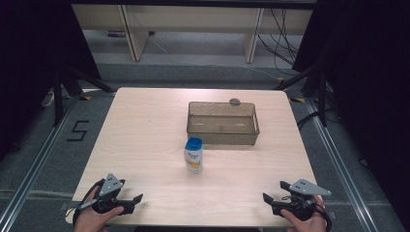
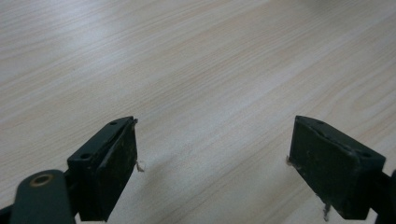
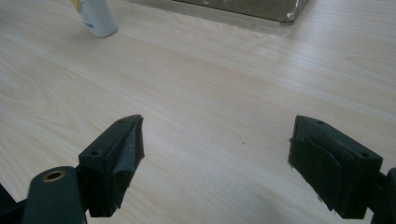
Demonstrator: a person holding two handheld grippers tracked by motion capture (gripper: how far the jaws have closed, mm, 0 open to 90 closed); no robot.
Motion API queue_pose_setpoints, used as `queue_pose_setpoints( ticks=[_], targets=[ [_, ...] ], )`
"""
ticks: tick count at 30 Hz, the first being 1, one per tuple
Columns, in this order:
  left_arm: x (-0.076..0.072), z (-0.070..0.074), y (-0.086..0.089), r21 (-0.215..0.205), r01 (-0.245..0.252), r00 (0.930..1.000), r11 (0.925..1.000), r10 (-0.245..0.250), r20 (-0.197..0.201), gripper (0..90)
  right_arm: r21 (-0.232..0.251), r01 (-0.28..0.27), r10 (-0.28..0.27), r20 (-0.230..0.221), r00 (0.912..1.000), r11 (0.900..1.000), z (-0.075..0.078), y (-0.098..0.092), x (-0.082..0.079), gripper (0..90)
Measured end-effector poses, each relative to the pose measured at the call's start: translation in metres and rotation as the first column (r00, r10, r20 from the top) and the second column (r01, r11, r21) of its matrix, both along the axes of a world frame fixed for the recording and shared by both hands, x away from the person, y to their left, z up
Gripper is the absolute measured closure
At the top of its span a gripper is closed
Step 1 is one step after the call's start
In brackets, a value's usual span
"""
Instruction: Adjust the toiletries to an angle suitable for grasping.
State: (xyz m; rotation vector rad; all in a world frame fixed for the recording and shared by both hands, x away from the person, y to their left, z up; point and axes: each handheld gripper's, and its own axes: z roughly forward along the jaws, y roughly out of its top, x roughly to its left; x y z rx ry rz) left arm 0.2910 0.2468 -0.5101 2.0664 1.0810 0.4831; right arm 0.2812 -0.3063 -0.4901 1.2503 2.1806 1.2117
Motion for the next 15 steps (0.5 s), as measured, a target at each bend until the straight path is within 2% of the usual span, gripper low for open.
queue_pose_setpoints(
  ticks=[2, 4, 5, 7, 8, 9, 11, 12, 13, 14, 15],
  targets=[
    [-0.0001, -0.0006, 0.0001, 0.000, -0.007, 1.0000, 1.0000, 0.007, 0.003, 14.7, 0.016, 0.015, -0.015, -0.012, 0.9998, 1.000, 0.0005, 0.0024, -0.0014, 18.7],
    [-0.0004, -0.0004, 0.0004, -0.003, -0.002, 1.0000, 1.0000, 0.002, 0.000, 14.7, -0.010, 0.002, -0.002, 0.017, 0.9998, 1.000, 0.0007, 0.0010, 0.0005, 18.7],
    [-0.0004, -0.0001, 0.0007, 0.003, 0.002, 1.0000, 1.0000, -0.002, -0.003, 14.7, -0.003, 0.000, 0.000, 0.010, 1.0000, 1.000, 0.0014, 0.0014, 0.0000, 18.6],
    [-0.0001, 0.0002, 0.0015, 0.017, 0.006, 1.0000, 0.9998, -0.006, -0.004, 14.7, -0.006, -0.008, 0.008, 0.022, 0.9997, 1.000, 0.0010, 0.0014, 0.0010, 18.7],
    [0.0000, -0.0008, 0.0001, 0.000, -0.008, 1.0000, 1.0000, 0.008, 0.000, 14.7, -0.003, -0.007, 0.007, 0.020, 0.9998, 1.000, 0.0015, 0.0017, 0.0006, 18.7],
    [-0.0001, -0.0007, 0.0001, 0.000, -0.008, 1.0000, 1.0000, 0.008, 0.000, 14.7, 0.017, 0.000, 0.000, 0.007, 1.0000, 1.000, 0.0014, 0.0034, -0.0002, 18.7],
    [0.0000, -0.0007, 0.0001, -0.001, -0.008, 1.0000, 1.0000, 0.008, 0.000, 14.7, 0.019, 0.002, -0.002, 0.005, 1.0000, 1.000, 0.0013, 0.0040, -0.0003, 18.7],
    [-0.0001, -0.0007, 0.0001, 0.000, -0.007, 1.0000, 1.0000, 0.007, 0.000, 14.7, -0.001, -0.015, 0.015, 0.031, 0.9994, 1.000, 0.0014, 0.0032, 0.0019, 18.7],
    [-0.0002, -0.0007, 0.0001, -0.001, -0.007, 1.0000, 1.0000, 0.007, 0.000, 14.7, -0.001, -0.018, 0.018, 0.029, 0.9994, 1.000, 0.0020, 0.0034, 0.0017, 18.7],
    [-0.0002, -0.0008, 0.0000, -0.003, -0.008, 1.0000, 1.0000, 0.008, -0.001, 14.7, 0.025, -0.010, 0.010, 0.009, 0.9999, 1.000, 0.0023, 0.0057, 0.0004, 18.7],
    [-0.0002, -0.0008, 0.0000, -0.004, -0.005, 1.0000, 1.0000, 0.005, -0.003, 14.7, 0.005, -0.024, 0.024, 0.036, 0.9991, 1.000, 0.0025, 0.0045, 0.0025, 18.7]
  ],
)
